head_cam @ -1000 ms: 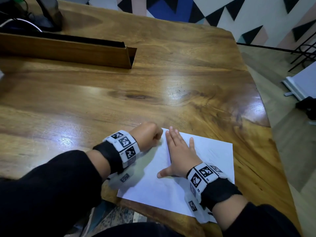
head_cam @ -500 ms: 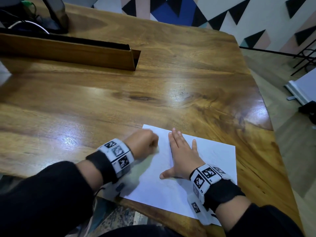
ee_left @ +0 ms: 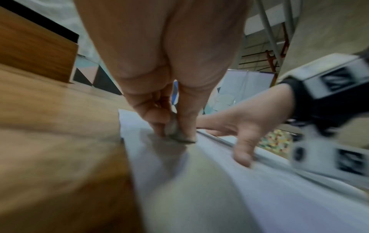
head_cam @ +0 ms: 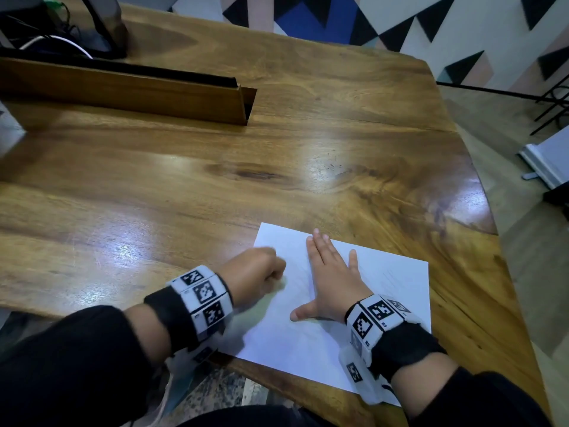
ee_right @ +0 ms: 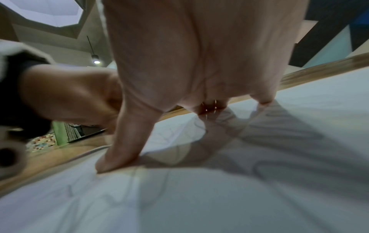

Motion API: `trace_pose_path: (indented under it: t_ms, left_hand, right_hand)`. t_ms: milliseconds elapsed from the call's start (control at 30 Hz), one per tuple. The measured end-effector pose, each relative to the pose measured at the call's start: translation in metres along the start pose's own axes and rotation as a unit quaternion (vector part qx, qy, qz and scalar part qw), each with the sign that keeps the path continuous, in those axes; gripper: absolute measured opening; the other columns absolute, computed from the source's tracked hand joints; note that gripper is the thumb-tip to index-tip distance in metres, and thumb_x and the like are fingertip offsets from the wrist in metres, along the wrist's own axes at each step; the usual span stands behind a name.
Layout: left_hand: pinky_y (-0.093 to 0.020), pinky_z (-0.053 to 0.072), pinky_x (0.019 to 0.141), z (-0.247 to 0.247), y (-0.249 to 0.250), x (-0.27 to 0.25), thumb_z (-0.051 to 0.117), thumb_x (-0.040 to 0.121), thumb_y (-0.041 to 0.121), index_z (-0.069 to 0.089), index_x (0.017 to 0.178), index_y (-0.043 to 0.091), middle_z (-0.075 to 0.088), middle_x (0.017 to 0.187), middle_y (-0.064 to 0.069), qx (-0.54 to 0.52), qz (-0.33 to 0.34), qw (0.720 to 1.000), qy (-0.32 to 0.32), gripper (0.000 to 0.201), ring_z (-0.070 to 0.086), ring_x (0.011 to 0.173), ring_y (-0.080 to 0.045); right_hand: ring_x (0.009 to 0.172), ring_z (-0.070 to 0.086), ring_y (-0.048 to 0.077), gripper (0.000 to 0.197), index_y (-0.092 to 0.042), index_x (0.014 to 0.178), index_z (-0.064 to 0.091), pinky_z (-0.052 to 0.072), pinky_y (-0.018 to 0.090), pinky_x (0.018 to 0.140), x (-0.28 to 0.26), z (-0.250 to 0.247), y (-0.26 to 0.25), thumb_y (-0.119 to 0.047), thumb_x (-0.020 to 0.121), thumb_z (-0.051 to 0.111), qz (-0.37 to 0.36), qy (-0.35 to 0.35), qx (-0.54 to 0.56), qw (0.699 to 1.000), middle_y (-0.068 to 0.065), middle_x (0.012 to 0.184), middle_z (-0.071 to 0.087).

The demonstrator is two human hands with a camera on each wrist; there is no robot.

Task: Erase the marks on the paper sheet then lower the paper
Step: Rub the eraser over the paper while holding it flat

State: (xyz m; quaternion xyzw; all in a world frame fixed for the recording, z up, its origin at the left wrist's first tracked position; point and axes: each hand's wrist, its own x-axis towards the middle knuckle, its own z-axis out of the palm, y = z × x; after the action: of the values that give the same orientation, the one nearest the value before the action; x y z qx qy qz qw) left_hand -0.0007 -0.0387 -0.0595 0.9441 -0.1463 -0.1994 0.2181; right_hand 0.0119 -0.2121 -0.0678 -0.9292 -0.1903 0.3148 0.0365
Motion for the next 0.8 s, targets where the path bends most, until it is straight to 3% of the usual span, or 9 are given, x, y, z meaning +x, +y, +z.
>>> trace_pose_path:
  t_ms: [100, 133, 300, 400, 500, 633, 667, 733, 800]
  left_hand:
    - [-0.026, 0.040, 0.070, 0.003, 0.000, -0.017, 0.064, 0.078, 0.019, 0.063, 0.083, 0.010, 0.061, 0.094, -0.007, -0.003, 0.021, 0.992, -0.128, 0.011, 0.051, 0.081, -0.017]
    - [-0.027, 0.042, 0.072, 0.001, 0.001, -0.014, 0.066, 0.077, 0.021, 0.064, 0.084, 0.011, 0.062, 0.094, -0.006, 0.001, 0.017, 0.990, -0.139, 0.012, 0.051, 0.080, -0.016]
    - [-0.025, 0.035, 0.068, 0.003, 0.005, -0.007, 0.060, 0.081, 0.019, 0.060, 0.081, 0.011, 0.047, 0.083, 0.004, -0.014, -0.005, 1.000, 0.009, 0.008, 0.045, 0.078, -0.015]
    - [-0.025, 0.035, 0.068, 0.016, 0.001, -0.028, 0.060, 0.081, 0.020, 0.061, 0.079, 0.010, 0.043, 0.079, 0.008, -0.035, 0.044, 0.997, -0.054, 0.010, 0.046, 0.078, -0.013]
    - [-0.027, 0.041, 0.073, 0.009, -0.001, -0.027, 0.065, 0.079, 0.027, 0.065, 0.085, 0.011, 0.054, 0.086, 0.001, -0.021, 0.051, 0.990, -0.126, 0.017, 0.052, 0.082, -0.015]
    - [-0.030, 0.040, 0.073, 0.001, -0.005, -0.001, 0.061, 0.081, 0.023, 0.060, 0.083, 0.011, 0.050, 0.084, 0.001, -0.032, -0.020, 0.998, 0.057, 0.012, 0.056, 0.088, -0.026]
    - [-0.031, 0.039, 0.072, 0.002, -0.005, -0.001, 0.060, 0.082, 0.022, 0.058, 0.081, 0.010, 0.048, 0.083, 0.001, -0.034, -0.023, 0.996, 0.075, 0.012, 0.055, 0.086, -0.028]
    - [-0.030, 0.038, 0.070, 0.004, -0.003, -0.010, 0.058, 0.082, 0.020, 0.057, 0.080, 0.009, 0.048, 0.084, -0.001, -0.021, -0.007, 1.000, 0.008, 0.012, 0.052, 0.082, -0.025]
    - [-0.031, 0.043, 0.071, 0.002, 0.000, -0.020, 0.061, 0.079, 0.021, 0.061, 0.082, 0.011, 0.057, 0.086, -0.004, 0.000, 0.015, 0.992, -0.122, 0.010, 0.053, 0.080, -0.022]
  right_hand:
    - [0.143, -0.029, 0.013, 0.140, -0.012, 0.147, -0.026, -0.012, 0.053, 0.114, 0.000, 0.000, 0.000, -0.069, 0.064, 0.071, 0.001, -0.001, -0.004, 1.000, -0.002, 0.153, -0.037]
    - [0.143, -0.029, 0.014, 0.140, -0.012, 0.147, -0.026, -0.012, 0.053, 0.114, 0.000, 0.000, 0.000, -0.069, 0.064, 0.071, 0.000, -0.002, -0.006, 1.000, -0.002, 0.153, -0.037]
    - [0.142, -0.029, 0.013, 0.140, -0.012, 0.147, -0.027, -0.013, 0.053, 0.113, 0.000, -0.001, 0.000, -0.069, 0.064, 0.071, 0.001, -0.004, -0.003, 1.000, -0.001, 0.152, -0.038]
    - [0.142, -0.029, 0.013, 0.140, -0.012, 0.147, -0.026, -0.013, 0.053, 0.113, -0.001, -0.001, 0.000, -0.068, 0.064, 0.071, 0.000, -0.004, -0.002, 1.000, -0.001, 0.152, -0.038]
    - [0.142, -0.030, 0.013, 0.140, -0.012, 0.147, -0.027, -0.013, 0.052, 0.113, 0.000, -0.001, -0.001, -0.068, 0.064, 0.071, -0.001, -0.006, -0.001, 1.000, -0.002, 0.153, -0.037]
    - [0.142, -0.029, 0.013, 0.140, -0.012, 0.147, -0.026, -0.013, 0.052, 0.113, 0.000, 0.000, -0.001, -0.068, 0.064, 0.072, 0.001, -0.002, 0.002, 1.000, -0.002, 0.153, -0.037]
    - [0.142, -0.029, 0.013, 0.140, -0.012, 0.147, -0.026, -0.013, 0.052, 0.113, 0.000, 0.000, -0.001, -0.068, 0.064, 0.072, 0.001, -0.002, 0.000, 1.000, -0.002, 0.153, -0.037]
    - [0.142, -0.029, 0.013, 0.140, -0.012, 0.147, -0.026, -0.013, 0.052, 0.113, 0.000, 0.000, 0.000, -0.068, 0.064, 0.072, -0.001, -0.004, 0.000, 1.000, -0.002, 0.153, -0.037]
    - [0.142, -0.029, 0.013, 0.141, -0.012, 0.147, -0.026, -0.013, 0.053, 0.113, 0.000, 0.000, 0.000, -0.068, 0.063, 0.072, -0.001, -0.003, 0.002, 1.000, -0.002, 0.153, -0.037]
